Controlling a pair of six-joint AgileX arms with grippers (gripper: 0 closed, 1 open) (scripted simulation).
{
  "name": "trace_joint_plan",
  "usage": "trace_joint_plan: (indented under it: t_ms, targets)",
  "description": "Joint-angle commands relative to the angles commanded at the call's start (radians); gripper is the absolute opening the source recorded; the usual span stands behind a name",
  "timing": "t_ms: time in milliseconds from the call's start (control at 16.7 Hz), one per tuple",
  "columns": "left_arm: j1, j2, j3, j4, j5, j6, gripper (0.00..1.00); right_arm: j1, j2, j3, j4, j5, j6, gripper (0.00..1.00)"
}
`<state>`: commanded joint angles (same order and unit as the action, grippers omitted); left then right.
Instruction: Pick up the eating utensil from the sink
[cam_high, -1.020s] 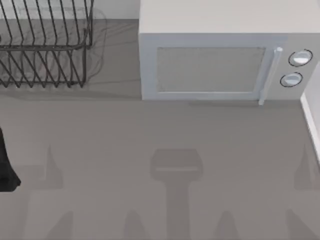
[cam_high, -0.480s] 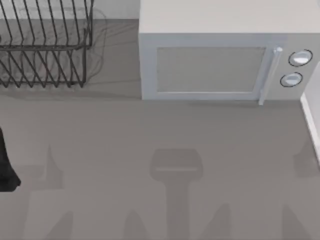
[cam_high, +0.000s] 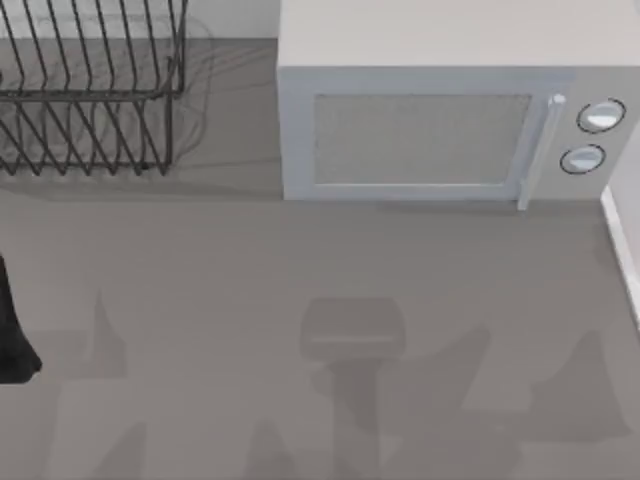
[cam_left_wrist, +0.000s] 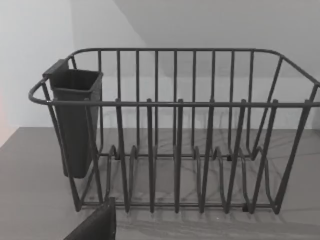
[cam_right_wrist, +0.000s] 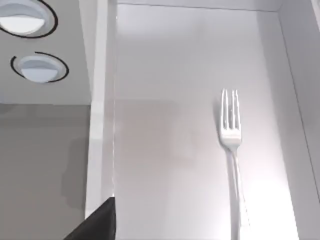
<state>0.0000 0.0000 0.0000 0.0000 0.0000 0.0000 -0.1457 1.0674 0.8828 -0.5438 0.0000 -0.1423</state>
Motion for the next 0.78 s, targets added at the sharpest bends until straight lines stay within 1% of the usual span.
trace_joint_plan:
  t_ms: [480,780]
  targets:
    - [0.0,0.0,0.0,0.0,0.0,0.0,1.0,-0.109,0.764,0.638,-0.392,0.002,-0.1,1.0]
    - [0.0,0.0,0.0,0.0,0.0,0.0,1.0,-0.159,1.106,0.928,-0.569,0.003,-0.144,1.0]
